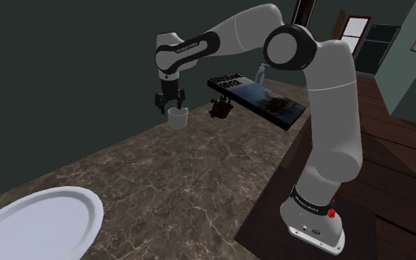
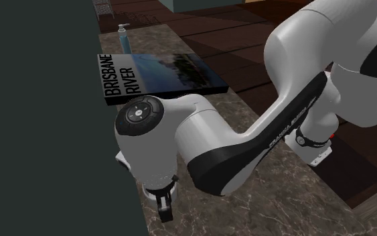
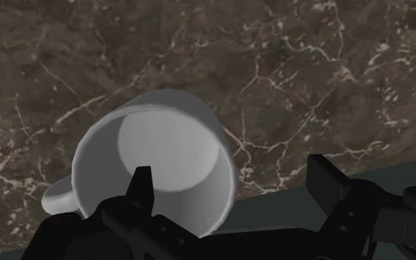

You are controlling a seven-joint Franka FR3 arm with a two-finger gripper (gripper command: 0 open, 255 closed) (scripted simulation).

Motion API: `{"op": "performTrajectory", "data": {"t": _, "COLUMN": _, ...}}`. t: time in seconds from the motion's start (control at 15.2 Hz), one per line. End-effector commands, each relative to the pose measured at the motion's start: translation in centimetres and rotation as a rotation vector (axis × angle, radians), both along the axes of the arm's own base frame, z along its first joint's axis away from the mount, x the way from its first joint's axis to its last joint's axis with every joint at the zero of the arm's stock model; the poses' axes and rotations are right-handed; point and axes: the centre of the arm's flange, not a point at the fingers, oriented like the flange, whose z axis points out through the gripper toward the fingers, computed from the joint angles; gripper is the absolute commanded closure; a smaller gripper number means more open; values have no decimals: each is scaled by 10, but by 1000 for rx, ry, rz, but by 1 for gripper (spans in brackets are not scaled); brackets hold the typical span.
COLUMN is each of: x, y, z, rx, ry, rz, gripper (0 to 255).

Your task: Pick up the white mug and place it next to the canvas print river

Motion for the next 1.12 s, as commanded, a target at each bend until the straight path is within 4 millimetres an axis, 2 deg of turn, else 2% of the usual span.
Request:
{"op": "performTrajectory", "data": {"t": 0.0, "x": 13, "y": 1, "z": -9, "rx": -1, "ry": 2, "rz": -2, "gripper": 0}}
{"op": "performTrajectory", "data": {"t": 0.46, "x": 12, "y": -1, "z": -49, "rx": -1, "ry": 2, "rz": -2, "gripper": 0}}
{"op": "performTrajectory", "data": {"t": 0.99, "x": 12, "y": -1, "z": -49, "rx": -1, "ry": 3, "rz": -2, "gripper": 0}}
{"op": "performTrajectory", "data": {"t": 1.06, "x": 12, "y": -1, "z": -49, "rx": -1, "ry": 3, "rz": -2, "gripper": 255}}
